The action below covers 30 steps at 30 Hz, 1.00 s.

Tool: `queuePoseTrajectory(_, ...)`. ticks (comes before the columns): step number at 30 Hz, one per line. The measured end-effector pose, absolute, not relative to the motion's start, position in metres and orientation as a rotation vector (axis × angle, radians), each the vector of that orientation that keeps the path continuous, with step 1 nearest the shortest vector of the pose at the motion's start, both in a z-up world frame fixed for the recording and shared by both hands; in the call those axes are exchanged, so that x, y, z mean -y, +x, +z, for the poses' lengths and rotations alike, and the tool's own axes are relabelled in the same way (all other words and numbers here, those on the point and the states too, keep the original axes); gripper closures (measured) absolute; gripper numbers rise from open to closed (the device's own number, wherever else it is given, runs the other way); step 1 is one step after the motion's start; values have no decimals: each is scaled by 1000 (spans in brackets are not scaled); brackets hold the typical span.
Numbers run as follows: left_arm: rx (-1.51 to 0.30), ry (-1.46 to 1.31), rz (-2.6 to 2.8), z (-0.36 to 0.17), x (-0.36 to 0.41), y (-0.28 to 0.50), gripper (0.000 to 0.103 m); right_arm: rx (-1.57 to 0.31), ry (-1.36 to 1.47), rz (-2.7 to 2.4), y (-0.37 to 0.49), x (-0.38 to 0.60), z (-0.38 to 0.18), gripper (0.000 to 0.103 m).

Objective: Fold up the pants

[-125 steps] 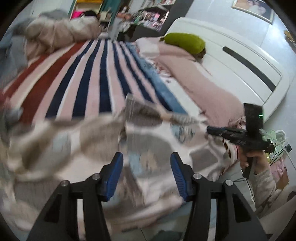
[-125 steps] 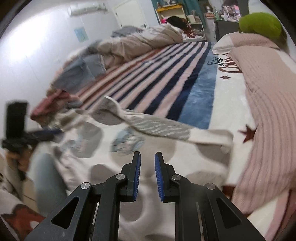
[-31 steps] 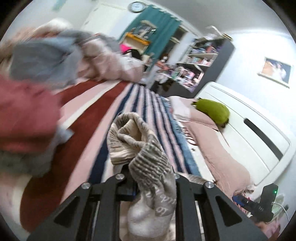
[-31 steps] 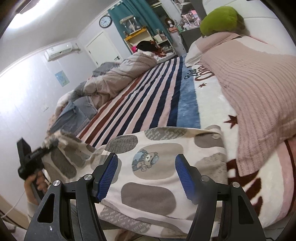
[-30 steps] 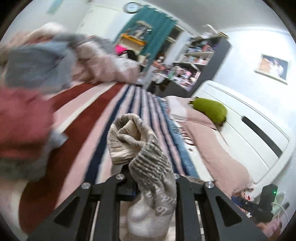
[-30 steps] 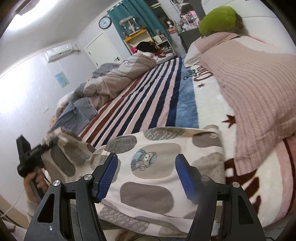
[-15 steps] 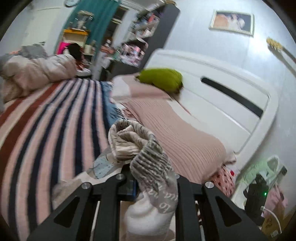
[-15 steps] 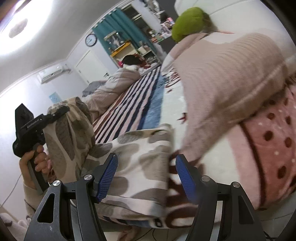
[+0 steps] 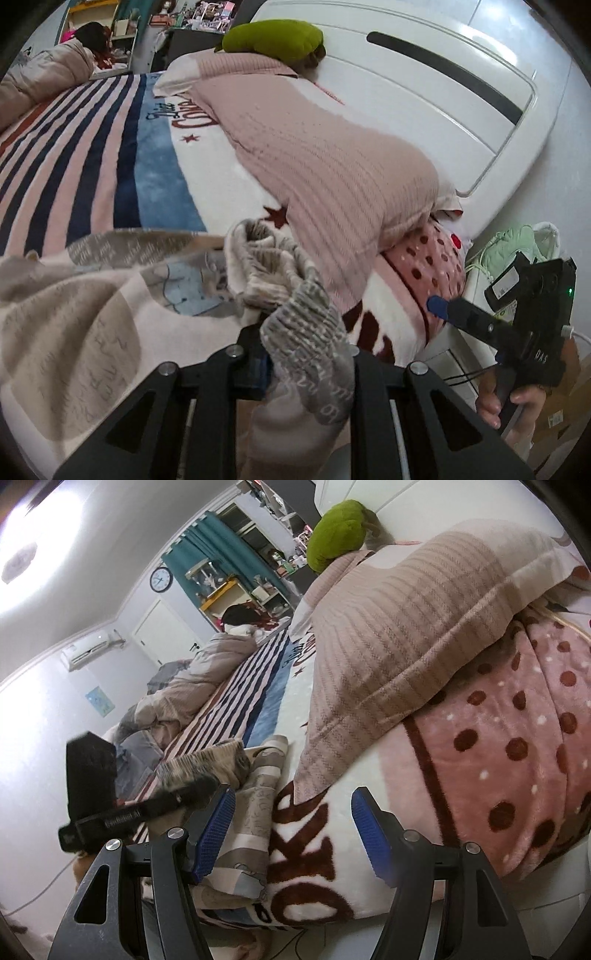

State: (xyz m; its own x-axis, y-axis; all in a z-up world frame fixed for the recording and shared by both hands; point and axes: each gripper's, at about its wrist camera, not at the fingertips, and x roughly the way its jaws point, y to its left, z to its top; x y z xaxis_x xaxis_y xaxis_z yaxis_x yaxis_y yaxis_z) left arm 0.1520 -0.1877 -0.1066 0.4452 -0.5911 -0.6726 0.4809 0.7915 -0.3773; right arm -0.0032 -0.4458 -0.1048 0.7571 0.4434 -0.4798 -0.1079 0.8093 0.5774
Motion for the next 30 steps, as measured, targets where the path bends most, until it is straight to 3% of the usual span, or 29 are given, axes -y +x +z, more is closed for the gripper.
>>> queuePoseTrajectory(1, -890, -135, -672, -105, 187, 150, 85, -648, 554, 318, -3, 445, -105, 41)
queuePoseTrajectory(3, -886, -130, -684, -101, 184, 147, 69, -648, 552, 329, -1, 441, -103, 41)
queuePoseTrajectory(6, -850, -146, -726, -88, 175, 134, 54, -646, 545, 347, 3, 434, -99, 41)
queuePoseTrajectory(15, -722, -154, -571, -58, 90, 98, 44, -623, 440, 429, 15, 383, -70, 40)
queuePoseTrajectory(23, -752, -240, -431, -87, 20, 102, 43, -675, 314, 573, 42, 308, -67, 40)
queuePoseTrajectory(30, -824, -326, -406, -124, 0, 115, 43, -791, 221, 508, 74, 287, -98, 40)
